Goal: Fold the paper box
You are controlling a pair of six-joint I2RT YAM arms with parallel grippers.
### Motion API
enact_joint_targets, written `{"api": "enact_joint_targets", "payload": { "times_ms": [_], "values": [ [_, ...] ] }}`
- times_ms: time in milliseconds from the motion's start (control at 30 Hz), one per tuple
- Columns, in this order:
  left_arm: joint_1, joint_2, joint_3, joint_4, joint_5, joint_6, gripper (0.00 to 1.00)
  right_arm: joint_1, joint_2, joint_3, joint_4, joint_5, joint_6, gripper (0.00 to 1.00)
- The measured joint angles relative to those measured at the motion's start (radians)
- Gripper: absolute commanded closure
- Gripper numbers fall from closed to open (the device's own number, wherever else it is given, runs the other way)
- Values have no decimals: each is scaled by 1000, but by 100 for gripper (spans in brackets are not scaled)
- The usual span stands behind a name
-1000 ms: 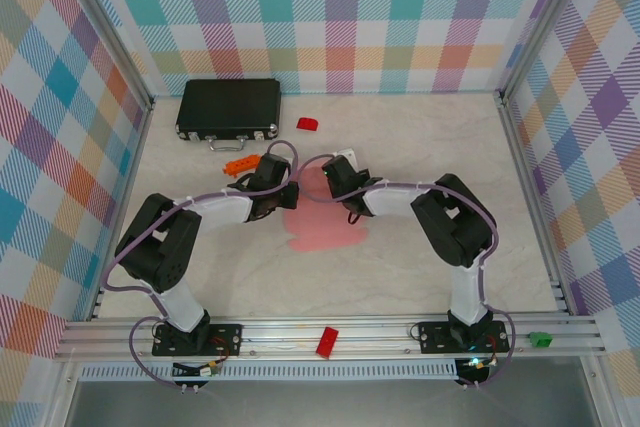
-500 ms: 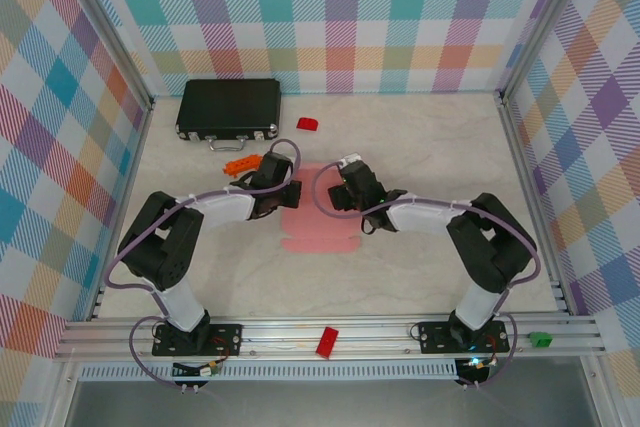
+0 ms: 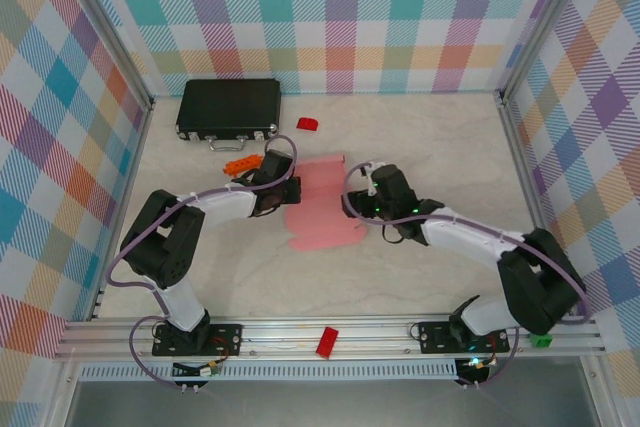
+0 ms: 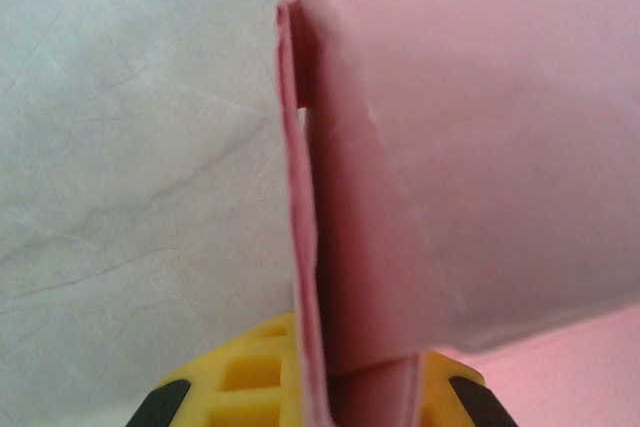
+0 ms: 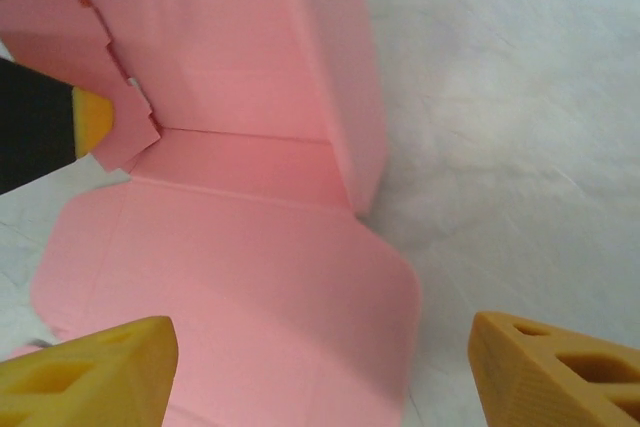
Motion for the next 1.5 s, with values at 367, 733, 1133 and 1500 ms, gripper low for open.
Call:
{"api": "enact_joint_targets", "payload": {
  "times_ms": [367,733,1133,1500],
  "values": [
    [0,-11,-21,34,-5,-365,100,-72,-202,-228,34,-216,196,23],
    [-6,-132,-104,143,-24,-697,100,-126,-103,-320,354,-379,375,36],
    [-35,-190,-108,79,-87,-879,100,-126,-16,-292,571,-458,422,39],
    [-48,-190,-108,38,-80,-1001,100,-126,34,-179,557,-476,416,56]
  ]
}}
